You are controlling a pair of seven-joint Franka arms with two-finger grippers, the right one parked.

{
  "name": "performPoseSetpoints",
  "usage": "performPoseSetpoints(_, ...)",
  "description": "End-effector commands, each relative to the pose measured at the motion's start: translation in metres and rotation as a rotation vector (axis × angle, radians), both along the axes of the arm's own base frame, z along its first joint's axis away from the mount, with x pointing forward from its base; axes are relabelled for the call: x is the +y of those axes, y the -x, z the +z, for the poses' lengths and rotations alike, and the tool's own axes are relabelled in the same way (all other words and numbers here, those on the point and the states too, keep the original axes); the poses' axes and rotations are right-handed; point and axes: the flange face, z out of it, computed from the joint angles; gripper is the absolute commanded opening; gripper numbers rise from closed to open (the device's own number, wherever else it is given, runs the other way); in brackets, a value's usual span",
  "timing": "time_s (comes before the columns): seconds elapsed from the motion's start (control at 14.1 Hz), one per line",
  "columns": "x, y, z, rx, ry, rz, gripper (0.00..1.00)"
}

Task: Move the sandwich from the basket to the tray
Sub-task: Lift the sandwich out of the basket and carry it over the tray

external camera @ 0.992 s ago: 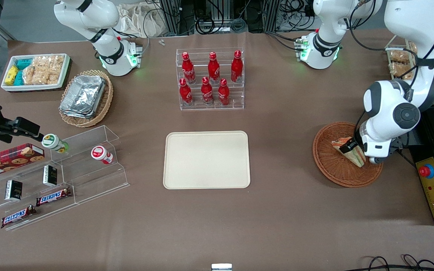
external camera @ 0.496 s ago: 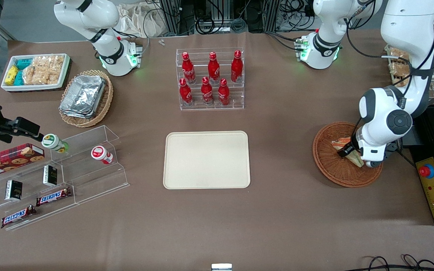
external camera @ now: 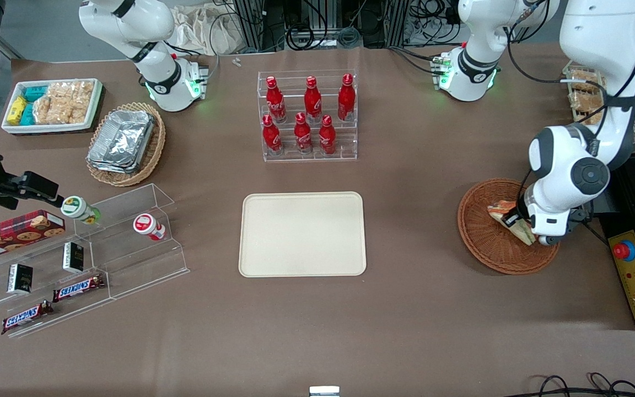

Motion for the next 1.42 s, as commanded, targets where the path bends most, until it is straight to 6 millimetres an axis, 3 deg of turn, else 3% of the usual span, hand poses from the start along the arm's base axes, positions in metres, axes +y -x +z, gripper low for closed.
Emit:
performPoseSetpoints(0.0, -0.004, 0.007, 0.095, 0.035, 0.016, -0.061, 0.00)
performPoseSetpoints(0.14, -0.021, 0.009, 0.144, 0.076, 0.029, -0.090, 0.00)
performPoseSetpoints(0.28, -0.062, 0.009, 0.180, 0.101, 0.027, -0.162, 0.00)
performPoseSetpoints(0.5, -0.147, 0.020, 0.214, 0.135, 0.066, -0.297, 0.00)
performPoseSetpoints(0.78, -0.257, 0.043, 0.243, 0.084, 0.157, -0.464, 0.00)
performPoseSetpoints(0.99, -0.325, 0.061, 0.241, 0.023, 0.229, -0.546, 0.00)
performPoseSetpoints(1.13, -0.368, 0.074, 0.225, 0.004, 0.246, -0.558, 0.00)
performPoseSetpoints(1.35, -0.410, 0.082, 0.202, 0.002, 0.286, -0.615, 0.00)
